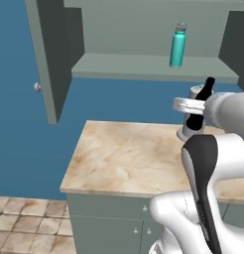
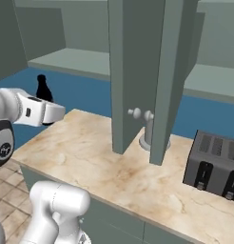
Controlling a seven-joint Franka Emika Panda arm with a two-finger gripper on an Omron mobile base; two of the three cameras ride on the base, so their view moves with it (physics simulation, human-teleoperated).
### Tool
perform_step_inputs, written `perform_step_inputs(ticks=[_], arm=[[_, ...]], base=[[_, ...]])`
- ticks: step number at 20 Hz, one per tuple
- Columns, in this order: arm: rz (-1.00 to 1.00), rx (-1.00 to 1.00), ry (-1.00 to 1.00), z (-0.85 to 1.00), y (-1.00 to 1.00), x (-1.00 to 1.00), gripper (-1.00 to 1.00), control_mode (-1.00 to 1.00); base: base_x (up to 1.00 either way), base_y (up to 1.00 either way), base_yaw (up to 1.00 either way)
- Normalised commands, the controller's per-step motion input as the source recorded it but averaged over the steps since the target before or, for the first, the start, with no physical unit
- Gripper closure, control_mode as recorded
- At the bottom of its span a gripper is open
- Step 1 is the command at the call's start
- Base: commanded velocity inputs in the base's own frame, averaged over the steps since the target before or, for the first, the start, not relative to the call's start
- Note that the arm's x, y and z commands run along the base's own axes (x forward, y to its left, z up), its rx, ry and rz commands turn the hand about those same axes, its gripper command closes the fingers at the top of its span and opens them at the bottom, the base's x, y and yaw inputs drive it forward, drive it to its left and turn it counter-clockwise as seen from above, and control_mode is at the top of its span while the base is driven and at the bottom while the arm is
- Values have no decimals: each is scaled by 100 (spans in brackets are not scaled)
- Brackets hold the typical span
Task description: Sort all alcoholic drinks to one cabinet, and non-alcoholic drinks to the other.
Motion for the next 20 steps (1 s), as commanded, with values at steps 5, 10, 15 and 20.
perform_step_inputs(ticks=[5, 10, 15, 20], arm=[[6, 0, -3, 16, 3, 6, 100, -100], [6, 0, -5, 18, 10, 8, 100, -100], [6, -1, -11, 21, 6, 17, 100, -100], [4, -2, -10, 25, 4, 24, 100, -100]], base=[[0, 0, 0], [0, 0, 0], [0, 0, 0], [0, 0, 0]])
